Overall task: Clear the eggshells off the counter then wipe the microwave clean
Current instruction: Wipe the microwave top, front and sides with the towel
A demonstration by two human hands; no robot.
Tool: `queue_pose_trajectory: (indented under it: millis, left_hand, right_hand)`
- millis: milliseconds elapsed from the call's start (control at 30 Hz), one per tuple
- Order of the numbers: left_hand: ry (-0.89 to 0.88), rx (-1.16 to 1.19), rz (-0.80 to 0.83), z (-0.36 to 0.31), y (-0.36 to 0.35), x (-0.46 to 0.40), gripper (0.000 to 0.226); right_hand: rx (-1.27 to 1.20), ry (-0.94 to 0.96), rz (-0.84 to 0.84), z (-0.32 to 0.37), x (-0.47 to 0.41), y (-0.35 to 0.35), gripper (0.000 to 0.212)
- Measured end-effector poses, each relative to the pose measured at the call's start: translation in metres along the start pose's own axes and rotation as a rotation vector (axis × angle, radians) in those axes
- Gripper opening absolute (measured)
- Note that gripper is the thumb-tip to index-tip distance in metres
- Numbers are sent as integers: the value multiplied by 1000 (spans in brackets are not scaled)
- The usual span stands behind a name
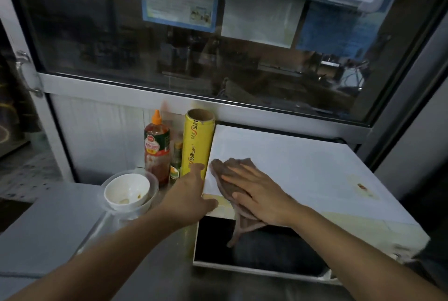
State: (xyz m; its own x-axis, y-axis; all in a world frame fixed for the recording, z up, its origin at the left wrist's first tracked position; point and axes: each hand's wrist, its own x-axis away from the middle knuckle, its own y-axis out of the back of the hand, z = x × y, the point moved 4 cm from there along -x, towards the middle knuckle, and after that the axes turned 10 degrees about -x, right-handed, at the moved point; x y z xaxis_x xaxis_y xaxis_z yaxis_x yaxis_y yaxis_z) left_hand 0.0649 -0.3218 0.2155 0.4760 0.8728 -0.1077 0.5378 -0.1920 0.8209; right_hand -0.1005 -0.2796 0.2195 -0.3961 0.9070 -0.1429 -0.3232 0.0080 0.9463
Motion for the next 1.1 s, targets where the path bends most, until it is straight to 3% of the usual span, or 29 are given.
queue_pose_trajectory:
  millis: [100, 200, 267, 333, 400, 567, 733, 833, 933, 1033, 1100]
  left_hand:
    - [-15, -21, 41, -6, 0, 5, 73]
    - [-25, -86, 49, -11, -1, 11, 78]
    - [-33, -115, 39, -15, 2, 15, 76]
    - [-37, -135, 23, -20, 8, 19, 74]
    - [-35, -144, 3, -24, 13, 23, 72]
    - [-30, -188, -33, -34, 18, 34, 61]
    - [79, -48, -17, -49, 12, 42, 53]
    - [248, 225, -11, -63, 9, 47, 46]
    - [390, 519, 135, -84, -2, 49, 45]
    - [404, 940, 356, -114, -15, 51, 34]
    - [372, 1159, 413, -130, -17, 49, 29]
  right_hand:
    - [-224, -153, -8, 7, 20, 7, 45]
    - [-451, -433, -295, 0, 38, 27, 39]
    - [-272, -673, -430, -12, 50, 37, 39]
    - [-57, -873, -340, -18, 56, 37, 44]
    - [-5, -941, -238, -18, 54, 31, 43]
    - [-124, -896, -247, -11, 44, 25, 18]
    - [-624, -733, -474, 4, 57, 52, 16]
    - [-849, -665, -559, 17, 71, 77, 22]
    - [-1104, -547, -612, 31, 85, 104, 34]
    - [-1246, -409, -563, 41, 102, 125, 46]
    - [-1162, -360, -507, 44, 114, 134, 48]
